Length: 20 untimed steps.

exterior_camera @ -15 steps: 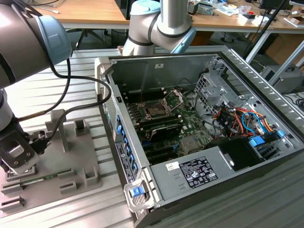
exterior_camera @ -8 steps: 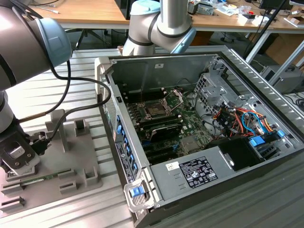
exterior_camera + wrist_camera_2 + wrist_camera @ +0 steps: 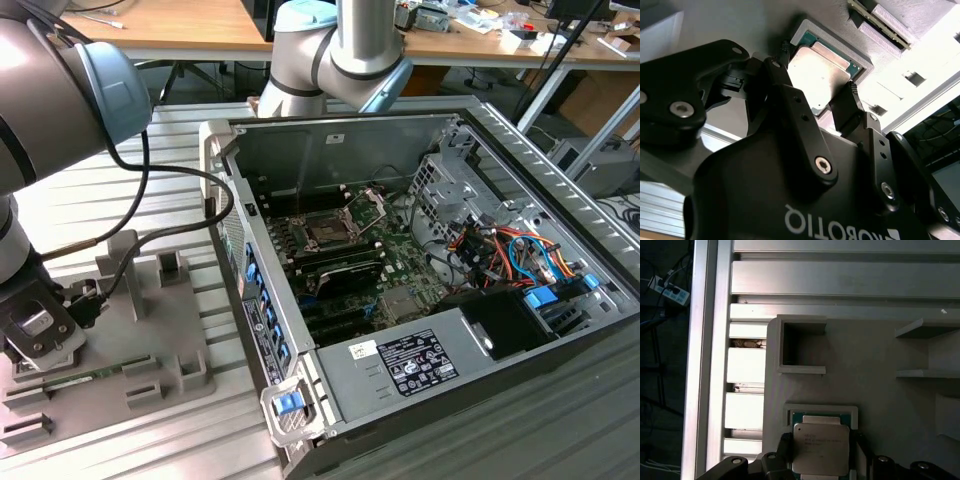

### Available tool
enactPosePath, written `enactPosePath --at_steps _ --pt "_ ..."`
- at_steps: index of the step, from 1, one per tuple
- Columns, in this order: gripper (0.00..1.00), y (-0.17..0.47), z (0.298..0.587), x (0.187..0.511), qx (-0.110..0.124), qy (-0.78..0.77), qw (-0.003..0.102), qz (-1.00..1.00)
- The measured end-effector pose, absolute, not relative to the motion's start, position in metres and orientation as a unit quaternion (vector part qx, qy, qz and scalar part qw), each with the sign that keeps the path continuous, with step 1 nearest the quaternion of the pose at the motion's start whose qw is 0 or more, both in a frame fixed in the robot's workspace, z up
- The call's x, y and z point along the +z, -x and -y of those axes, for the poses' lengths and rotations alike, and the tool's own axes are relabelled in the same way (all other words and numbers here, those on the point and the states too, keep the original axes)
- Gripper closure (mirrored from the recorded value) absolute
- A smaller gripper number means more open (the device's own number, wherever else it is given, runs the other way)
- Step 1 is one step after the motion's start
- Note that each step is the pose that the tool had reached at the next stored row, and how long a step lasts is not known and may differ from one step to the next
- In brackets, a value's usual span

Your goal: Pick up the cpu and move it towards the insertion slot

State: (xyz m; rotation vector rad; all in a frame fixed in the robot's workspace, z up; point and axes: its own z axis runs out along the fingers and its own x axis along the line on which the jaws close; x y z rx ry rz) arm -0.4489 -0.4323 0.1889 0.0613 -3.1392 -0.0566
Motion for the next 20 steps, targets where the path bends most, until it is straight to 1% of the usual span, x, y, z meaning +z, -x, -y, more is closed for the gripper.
enactPosePath --at_steps 3,4,5,20 --pt "0.40 0.4489 0.4323 0.1888 -0.018 -0.020 0.001 1.000" --pt "0.41 0.4489 0.4323 0.1888 -0.018 -0.020 0.001 1.000" --pt "0.45 0.4489 0.4323 0.1887 -0.018 -0.020 0.001 1.000" --pt "0.45 0.4489 0.4323 0.1884 -0.018 -0.020 0.001 1.000"
